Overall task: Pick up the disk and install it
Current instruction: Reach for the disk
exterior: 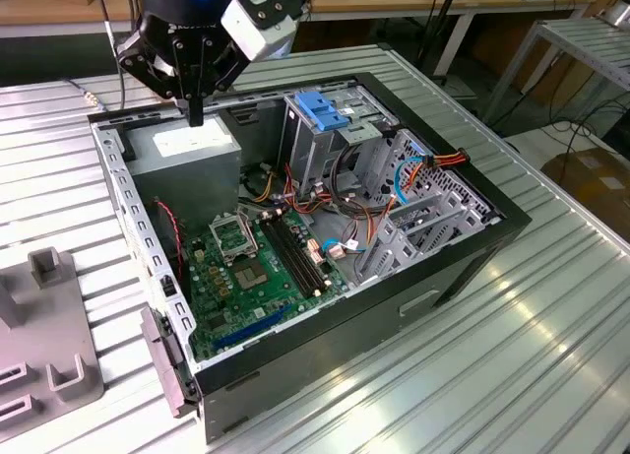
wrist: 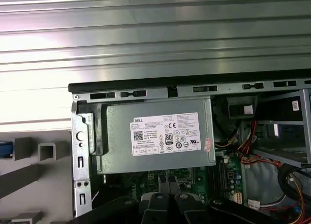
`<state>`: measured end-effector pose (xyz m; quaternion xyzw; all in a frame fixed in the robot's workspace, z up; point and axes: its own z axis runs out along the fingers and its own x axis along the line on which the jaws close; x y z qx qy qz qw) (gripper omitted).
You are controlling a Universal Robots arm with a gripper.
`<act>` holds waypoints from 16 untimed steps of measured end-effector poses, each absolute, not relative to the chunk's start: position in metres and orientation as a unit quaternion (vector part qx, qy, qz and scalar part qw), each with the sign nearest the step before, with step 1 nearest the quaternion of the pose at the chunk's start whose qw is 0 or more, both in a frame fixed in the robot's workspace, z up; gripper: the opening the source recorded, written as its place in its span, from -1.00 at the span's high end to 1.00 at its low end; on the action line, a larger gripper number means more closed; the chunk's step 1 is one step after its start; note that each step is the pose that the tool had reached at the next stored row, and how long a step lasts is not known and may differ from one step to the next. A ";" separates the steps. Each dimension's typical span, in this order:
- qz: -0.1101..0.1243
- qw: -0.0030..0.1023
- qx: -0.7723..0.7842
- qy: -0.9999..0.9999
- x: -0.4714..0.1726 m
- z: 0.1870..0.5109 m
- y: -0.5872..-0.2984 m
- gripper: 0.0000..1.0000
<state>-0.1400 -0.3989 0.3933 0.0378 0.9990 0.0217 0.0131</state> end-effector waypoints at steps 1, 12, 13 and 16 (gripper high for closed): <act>0.022 0.013 0.038 0.999 -0.141 0.393 -0.399 0.80; 0.022 0.013 0.038 0.999 -0.151 0.393 -0.399 0.80; 0.022 0.013 0.038 0.999 -0.152 0.393 -0.399 0.80; 0.022 0.013 0.038 0.999 -0.154 0.393 -0.399 0.80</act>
